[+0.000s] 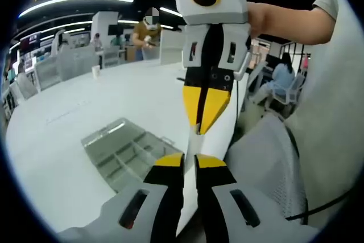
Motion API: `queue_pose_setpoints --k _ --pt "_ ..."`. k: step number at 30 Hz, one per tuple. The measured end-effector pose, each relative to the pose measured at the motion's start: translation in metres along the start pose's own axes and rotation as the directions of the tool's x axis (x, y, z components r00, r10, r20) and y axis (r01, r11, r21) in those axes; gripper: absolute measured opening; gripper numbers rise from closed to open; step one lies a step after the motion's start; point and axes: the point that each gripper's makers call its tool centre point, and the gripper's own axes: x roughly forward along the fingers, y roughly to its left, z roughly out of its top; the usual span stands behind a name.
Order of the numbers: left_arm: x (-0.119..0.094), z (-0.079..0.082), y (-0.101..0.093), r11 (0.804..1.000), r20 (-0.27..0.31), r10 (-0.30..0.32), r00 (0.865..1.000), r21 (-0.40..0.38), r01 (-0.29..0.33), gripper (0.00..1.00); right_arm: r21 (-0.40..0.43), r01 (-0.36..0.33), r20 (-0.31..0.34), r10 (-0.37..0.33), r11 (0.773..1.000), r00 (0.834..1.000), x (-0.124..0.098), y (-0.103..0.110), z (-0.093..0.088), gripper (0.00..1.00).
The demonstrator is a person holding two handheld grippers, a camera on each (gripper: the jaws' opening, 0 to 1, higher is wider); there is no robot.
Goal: Insert the divider into the dual guide fixture by aligning both edges with the guide slots and pushing it downward to the bottom, including one-sided entry, uneven engagement, binding, and posture correction.
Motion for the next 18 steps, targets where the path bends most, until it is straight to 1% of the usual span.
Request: queue_pose_setpoints --k 4,11,14,18 --pt "0.001 -0.001 0.0001 1.0 -0.001 0.001 1.0 -0.007 -0.001 0.05 0.041 -0.003 -0.004 0.003 0.999 1.0 0.0009 0.0 0.0004 0.0" --pt "0.0031 -0.0053 0.0009 1.0 -0.01 0.002 1.0 -0.02 -0.002 0.06 0.068 0.005 -0.015 -0.004 0.998 1.0 0.0034 -0.0008 0.0001 0.0" --pt "0.0037 -0.0058 0.0007 1.0 -0.014 0.002 1.0 -0.024 -0.002 0.06 0.056 0.008 -0.023 -0.006 0.998 1.0 0.0042 -0.0004 0.0003 0.0" --pt "0.0046 -0.0065 0.0009 0.999 -0.015 0.001 1.0 -0.034 -0.001 0.06 0.061 0.012 -0.023 -0.01 0.998 1.0 0.0044 -0.0008 0.0008 0.0"
